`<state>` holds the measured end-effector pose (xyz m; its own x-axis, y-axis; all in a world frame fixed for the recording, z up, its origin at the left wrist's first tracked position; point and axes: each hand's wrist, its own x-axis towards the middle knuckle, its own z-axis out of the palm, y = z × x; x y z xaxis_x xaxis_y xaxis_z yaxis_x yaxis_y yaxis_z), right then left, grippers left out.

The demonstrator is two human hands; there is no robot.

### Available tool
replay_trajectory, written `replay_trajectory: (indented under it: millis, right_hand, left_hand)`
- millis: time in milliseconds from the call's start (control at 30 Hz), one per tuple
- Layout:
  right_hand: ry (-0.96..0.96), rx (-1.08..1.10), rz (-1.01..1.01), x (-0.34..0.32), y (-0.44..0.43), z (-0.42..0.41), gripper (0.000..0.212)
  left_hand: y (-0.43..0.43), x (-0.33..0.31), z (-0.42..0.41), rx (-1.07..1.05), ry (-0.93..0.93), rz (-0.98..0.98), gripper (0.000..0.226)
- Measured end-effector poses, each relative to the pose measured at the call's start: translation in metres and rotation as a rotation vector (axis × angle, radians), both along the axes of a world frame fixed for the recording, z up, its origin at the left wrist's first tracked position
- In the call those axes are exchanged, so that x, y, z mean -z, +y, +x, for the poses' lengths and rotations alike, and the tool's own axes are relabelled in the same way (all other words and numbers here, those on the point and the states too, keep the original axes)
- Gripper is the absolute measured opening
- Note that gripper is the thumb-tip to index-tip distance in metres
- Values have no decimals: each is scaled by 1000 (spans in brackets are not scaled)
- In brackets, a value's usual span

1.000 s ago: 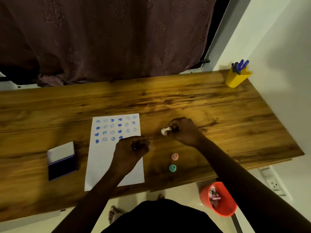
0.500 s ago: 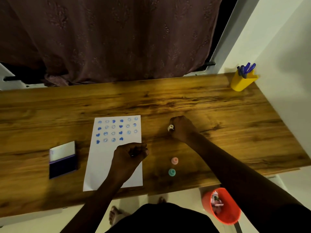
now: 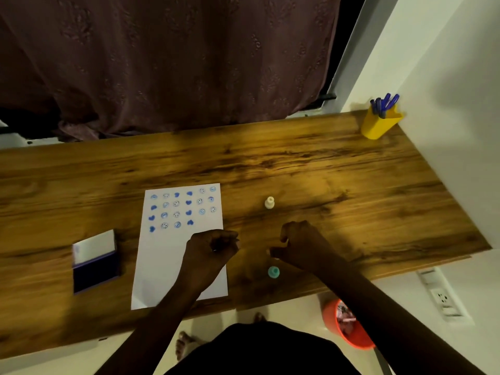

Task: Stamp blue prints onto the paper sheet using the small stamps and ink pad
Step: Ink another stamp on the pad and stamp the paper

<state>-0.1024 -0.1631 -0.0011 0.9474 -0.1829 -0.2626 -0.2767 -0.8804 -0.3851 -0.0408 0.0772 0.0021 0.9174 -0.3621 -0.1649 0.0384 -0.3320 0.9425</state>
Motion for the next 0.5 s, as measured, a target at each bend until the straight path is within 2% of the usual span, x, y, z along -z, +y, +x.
replay_trajectory:
  millis: [67,167,300,367,500]
  right_hand:
    - [44,-4,-51,5,4,-1,47]
    - [64,-36,-62,8,8,1,33]
    - [4,9,-78,0,11,4,28]
    - [-48,61,56,-12,14,7,26]
    - [-105,202,597,-41,35,13,19]
  left_hand:
    - [0,1,-1,14,13,15,25]
    - [2,1,-1,26,31,17,21]
    - [7,-2,-2,37,24,3,20]
    - [10,-5,-2,54,1,-8,23]
    - [17,-15,1,65,32,-97,47]
